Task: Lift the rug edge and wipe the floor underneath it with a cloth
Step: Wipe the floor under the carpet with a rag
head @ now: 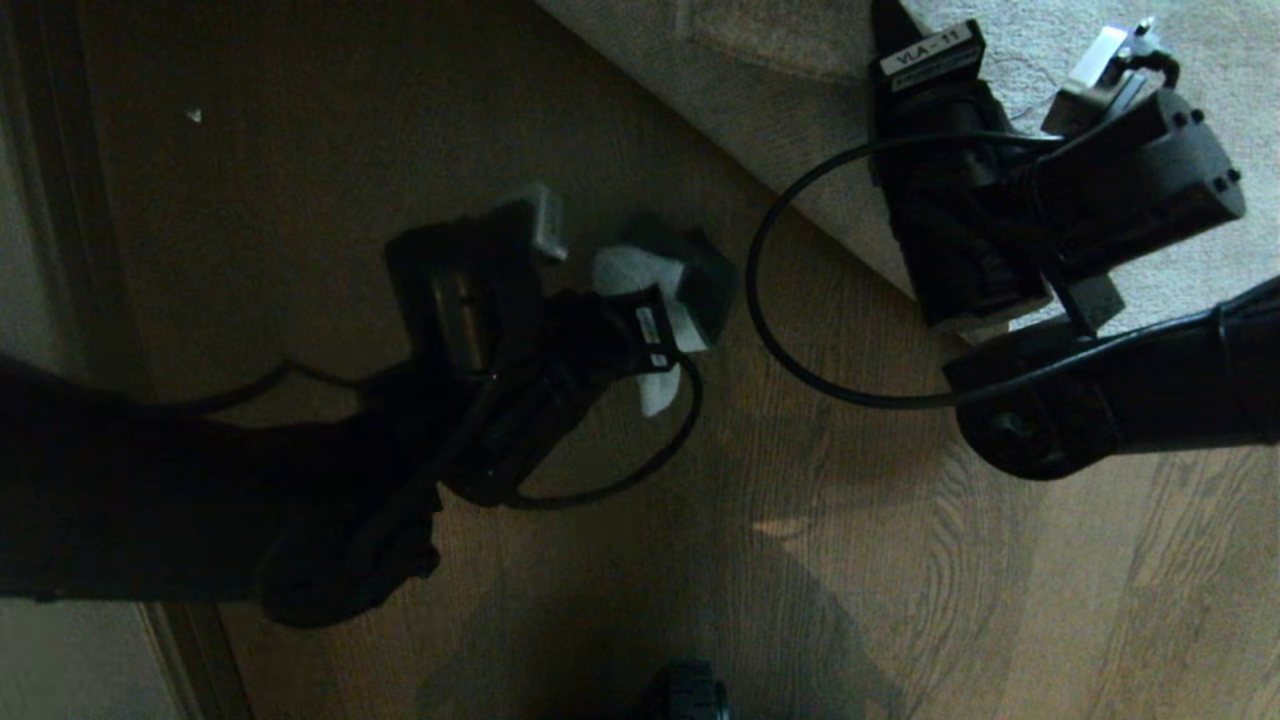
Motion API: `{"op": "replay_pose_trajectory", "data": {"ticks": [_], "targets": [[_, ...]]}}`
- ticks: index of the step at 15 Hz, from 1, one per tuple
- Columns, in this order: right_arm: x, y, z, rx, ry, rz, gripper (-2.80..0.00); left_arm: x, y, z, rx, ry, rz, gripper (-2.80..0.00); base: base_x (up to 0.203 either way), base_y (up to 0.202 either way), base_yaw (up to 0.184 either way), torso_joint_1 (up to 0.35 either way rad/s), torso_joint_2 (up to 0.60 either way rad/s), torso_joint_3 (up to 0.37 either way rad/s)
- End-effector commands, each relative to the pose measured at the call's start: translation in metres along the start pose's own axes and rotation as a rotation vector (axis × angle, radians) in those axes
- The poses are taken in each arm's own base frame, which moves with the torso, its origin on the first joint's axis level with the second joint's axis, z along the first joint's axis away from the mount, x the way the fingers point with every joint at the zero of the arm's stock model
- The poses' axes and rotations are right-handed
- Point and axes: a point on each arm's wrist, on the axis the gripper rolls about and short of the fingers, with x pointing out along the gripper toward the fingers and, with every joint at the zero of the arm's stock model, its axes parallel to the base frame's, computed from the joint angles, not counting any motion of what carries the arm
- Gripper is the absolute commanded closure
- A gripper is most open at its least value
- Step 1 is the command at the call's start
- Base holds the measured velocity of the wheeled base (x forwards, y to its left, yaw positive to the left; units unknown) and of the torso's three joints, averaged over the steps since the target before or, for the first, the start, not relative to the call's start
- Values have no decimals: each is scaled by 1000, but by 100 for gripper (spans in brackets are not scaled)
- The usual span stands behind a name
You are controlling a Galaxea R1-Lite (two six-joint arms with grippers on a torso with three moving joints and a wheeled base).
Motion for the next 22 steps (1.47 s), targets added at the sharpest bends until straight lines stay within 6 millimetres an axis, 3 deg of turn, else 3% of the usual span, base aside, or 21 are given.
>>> {"op": "replay_pose_trajectory", "data": {"ticks": [1,5,8,11,14,17,22], "targets": [[0,2,3,17,-33,26,0,16,12,9,-23,-52,52,0,0,0,0,0,0,0],[-1,2,3,18,-32,25,0,34,51,36,-39,-153,171,0,0,0,0,0,0,0],[-1,1,2,16,-31,26,0,35,81,58,-38,-217,248,0,0,0,0,0,0,0],[0,1,3,17,-32,26,0,22,91,79,-43,-275,282,0,0,0,0,0,0,0],[0,2,3,17,-32,27,0,3,90,91,-44,-299,283,0,0,0,0,0,0,0],[0,3,4,18,-34,29,0,-29,84,74,-33,-225,271,0,0,0,0,0,0,0],[-1,3,4,17,-33,28,0,-102,40,-10,17,107,68,0,0,0,0,0,0,0]]}}
